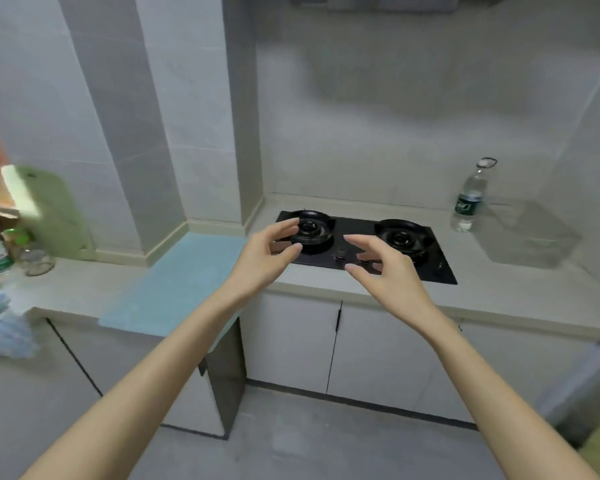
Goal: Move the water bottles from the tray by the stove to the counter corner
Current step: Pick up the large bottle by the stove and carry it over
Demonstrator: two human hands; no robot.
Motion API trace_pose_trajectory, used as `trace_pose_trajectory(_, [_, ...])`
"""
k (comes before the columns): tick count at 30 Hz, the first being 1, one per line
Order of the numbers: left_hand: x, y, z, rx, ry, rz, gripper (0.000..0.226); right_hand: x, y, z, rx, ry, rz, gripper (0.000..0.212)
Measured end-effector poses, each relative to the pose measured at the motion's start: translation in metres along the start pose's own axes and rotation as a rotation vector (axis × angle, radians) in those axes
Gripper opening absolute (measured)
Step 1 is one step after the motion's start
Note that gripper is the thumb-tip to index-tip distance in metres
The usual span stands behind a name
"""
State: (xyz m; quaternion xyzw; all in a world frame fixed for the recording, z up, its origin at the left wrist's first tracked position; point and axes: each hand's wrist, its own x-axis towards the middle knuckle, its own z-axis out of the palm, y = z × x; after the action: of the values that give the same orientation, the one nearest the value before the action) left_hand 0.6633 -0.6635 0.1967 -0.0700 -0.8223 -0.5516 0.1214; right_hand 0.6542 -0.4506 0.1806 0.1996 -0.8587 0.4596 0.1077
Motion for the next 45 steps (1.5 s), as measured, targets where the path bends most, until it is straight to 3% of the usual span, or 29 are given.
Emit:
trace_pose_trajectory(8, [0.112, 0.008, 0.131, -0.076, -0.247, 0.087, 0.047, 0.025, 0.094, -0.096, -0.082, 0.194, 0.143, 0.043])
trace_pose_trajectory(17, [0.265, 0.021, 0.247, -0.135, -0.402, 0.187, 0.048, 0.108, 0.189, -0.186, -0.187, 0.318, 0.232, 0.042])
trace_pose_trajectory(27, [0.394, 0.019, 0.340, -0.169, -0.441, 0.187, 0.046, 0.201, 0.294, -0.257, -0.185, 0.411, 0.305, 0.047])
trace_pose_trajectory(38, [0.514, 0.005, 0.435, -0.150, -0.384, 0.113, 0.046, 0.323, 0.438, -0.321, 0.052, 0.497, 0.358, 0.060])
trace_pose_trajectory(45, [0.599, 0.000, 0.516, -0.124, -0.347, 0.019, 0.046, 0.405, 0.543, -0.366, 0.184, 0.440, 0.425, 0.065])
